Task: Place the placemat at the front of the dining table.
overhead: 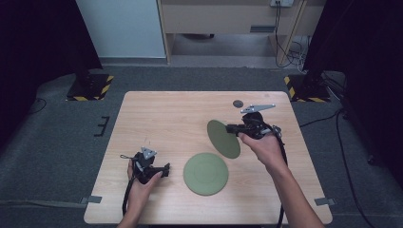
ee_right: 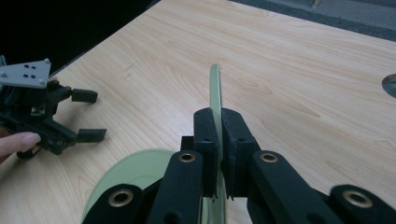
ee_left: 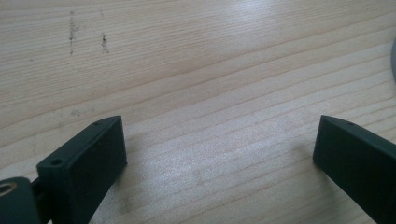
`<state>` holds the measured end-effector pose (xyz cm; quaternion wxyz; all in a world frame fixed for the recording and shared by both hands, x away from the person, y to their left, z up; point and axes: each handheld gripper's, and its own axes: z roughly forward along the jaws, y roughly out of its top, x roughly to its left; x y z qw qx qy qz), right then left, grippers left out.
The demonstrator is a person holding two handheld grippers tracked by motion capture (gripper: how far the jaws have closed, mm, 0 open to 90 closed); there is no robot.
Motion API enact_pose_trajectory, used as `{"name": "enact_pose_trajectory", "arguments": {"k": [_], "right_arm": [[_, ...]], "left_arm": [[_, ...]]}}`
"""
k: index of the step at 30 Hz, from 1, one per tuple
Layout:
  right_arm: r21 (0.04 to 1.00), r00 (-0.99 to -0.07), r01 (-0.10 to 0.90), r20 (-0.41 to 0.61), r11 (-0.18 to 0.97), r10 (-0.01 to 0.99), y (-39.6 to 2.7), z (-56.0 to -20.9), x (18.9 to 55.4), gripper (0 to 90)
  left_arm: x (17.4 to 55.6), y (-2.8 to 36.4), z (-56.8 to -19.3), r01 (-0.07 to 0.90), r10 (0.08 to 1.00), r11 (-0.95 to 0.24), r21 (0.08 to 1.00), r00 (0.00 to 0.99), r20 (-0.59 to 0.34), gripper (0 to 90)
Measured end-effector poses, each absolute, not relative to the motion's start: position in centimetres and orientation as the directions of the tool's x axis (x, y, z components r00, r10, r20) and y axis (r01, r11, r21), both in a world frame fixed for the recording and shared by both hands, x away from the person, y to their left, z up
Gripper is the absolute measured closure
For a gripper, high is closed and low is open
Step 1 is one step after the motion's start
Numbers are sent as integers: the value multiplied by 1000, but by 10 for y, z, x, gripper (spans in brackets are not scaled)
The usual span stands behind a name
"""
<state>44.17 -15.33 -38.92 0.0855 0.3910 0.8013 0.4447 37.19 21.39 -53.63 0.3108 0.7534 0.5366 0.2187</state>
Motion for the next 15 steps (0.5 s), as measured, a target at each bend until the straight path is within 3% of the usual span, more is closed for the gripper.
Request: {"name": "enact_pose_trajectory", "arguments": {"k": [15], "right_arm": [[790, -649, 554, 213, 261, 730, -157, -380, 454, 861]], "left_arm": [[372, 213, -536, 673, 946, -231, 702, 324, 0, 19]]}}
